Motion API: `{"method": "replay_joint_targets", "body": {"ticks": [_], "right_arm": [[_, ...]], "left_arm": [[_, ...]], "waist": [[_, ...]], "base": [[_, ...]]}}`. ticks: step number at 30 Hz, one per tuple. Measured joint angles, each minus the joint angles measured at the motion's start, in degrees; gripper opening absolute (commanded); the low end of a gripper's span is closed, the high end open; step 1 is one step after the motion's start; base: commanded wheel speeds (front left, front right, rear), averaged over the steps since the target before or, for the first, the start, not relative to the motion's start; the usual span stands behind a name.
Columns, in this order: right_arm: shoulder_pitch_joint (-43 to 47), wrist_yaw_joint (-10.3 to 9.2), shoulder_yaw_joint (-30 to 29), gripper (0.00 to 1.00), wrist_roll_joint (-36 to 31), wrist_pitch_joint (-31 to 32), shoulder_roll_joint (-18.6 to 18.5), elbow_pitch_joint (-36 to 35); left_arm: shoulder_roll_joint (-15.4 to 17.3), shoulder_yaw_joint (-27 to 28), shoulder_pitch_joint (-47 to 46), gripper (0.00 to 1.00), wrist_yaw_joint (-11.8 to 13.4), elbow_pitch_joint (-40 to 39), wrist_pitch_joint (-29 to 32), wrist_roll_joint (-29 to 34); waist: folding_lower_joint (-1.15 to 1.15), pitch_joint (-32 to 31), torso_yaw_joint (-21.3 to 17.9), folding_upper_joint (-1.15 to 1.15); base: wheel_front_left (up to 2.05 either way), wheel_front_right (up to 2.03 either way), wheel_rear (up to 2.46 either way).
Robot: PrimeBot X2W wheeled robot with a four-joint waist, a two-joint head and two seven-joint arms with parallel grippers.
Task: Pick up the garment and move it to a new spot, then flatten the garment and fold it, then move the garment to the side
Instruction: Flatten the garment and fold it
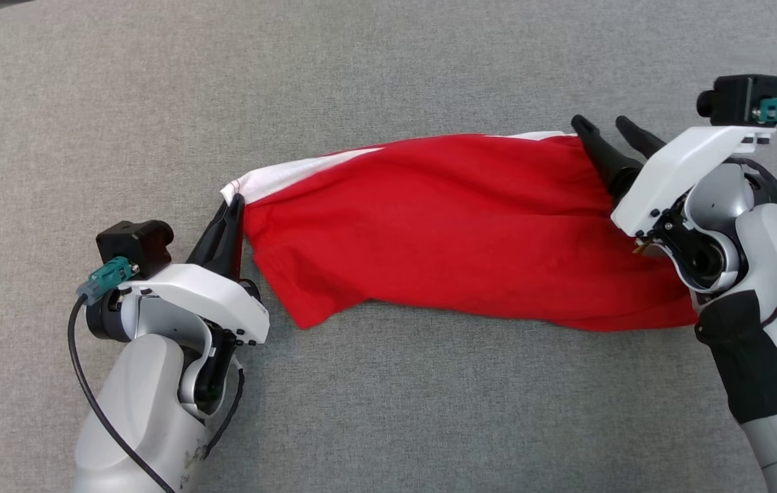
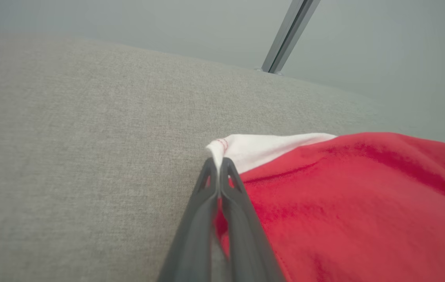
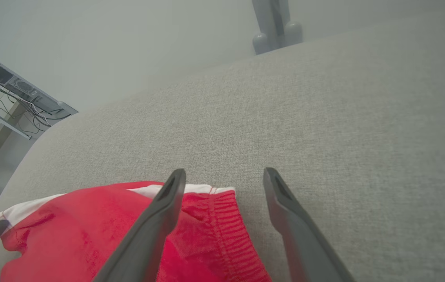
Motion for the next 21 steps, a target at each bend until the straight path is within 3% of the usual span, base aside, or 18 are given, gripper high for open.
{"method": "replay_joint_targets", "body": {"ticks": [7,16,17,18,21], "right_arm": [[-2.1,0.01,2.7,1.0,2.6,5.7,-0.9,2.0],[-2.6,0.0,3.6,1.0,4.2,8.6,-1.9,1.7],[-2.6,0.0,3.6,0.82,4.2,8.8,-2.0,1.8],[-2.6,0.01,3.5,0.55,4.3,9.0,-2.0,1.8],[-2.6,0.0,3.7,0.34,4.8,10.5,-1.9,2.0]], "left_arm": [[-0.3,-0.8,-0.2,0.0,0.0,0.7,-0.7,-0.1],[-0.4,-1.4,-0.5,0.0,-0.1,1.6,-1.5,-0.6],[-0.4,-1.4,-0.7,0.0,-0.1,1.6,-1.6,-0.7],[-0.4,-1.4,-0.9,0.0,-0.1,1.7,-1.8,-0.7],[-0.3,-1.5,-1.0,0.0,-0.1,2.0,-2.0,-0.9]], "waist": [[0.0,0.4,0.7,0.0],[0.0,0.5,0.7,0.0],[0.0,0.5,0.7,0.0],[0.0,0.5,0.7,0.0],[0.0,0.4,0.6,0.0]], "base": [[0.0,0.0,0.0],[0.0,0.0,0.0],[0.0,0.0,0.0],[0.0,0.0,0.0],[0.0,0.0,0.0]]}}
